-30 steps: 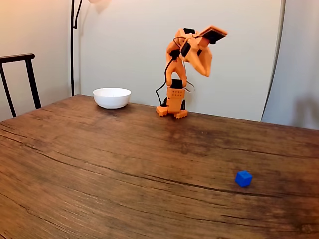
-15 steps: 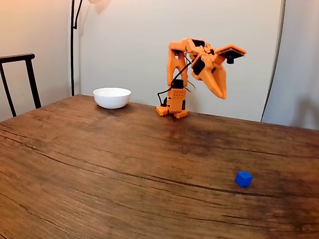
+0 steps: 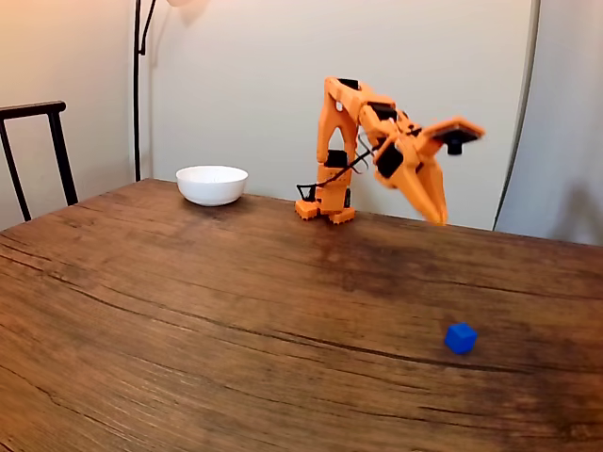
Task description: Grasp the cube and drop it in the bowl
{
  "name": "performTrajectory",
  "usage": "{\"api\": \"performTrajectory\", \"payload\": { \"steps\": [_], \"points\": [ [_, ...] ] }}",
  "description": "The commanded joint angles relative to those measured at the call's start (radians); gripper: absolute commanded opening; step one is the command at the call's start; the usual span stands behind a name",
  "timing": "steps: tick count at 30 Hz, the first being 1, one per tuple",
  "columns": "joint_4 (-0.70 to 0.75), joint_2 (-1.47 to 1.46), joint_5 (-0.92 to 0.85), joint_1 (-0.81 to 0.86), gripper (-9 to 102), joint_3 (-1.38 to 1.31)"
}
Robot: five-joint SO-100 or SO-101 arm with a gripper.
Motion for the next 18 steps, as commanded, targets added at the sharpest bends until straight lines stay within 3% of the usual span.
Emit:
{"api": "performTrajectory", "payload": {
  "steps": [1,6,18],
  "points": [
    [-0.081,-0.025,-0.005,-0.003,0,-0.048],
    [-0.173,-0.101,-0.02,-0.003,0,-0.051],
    [-0.19,-0.319,-0.04,-0.006,0,-0.222]
  ]
}}
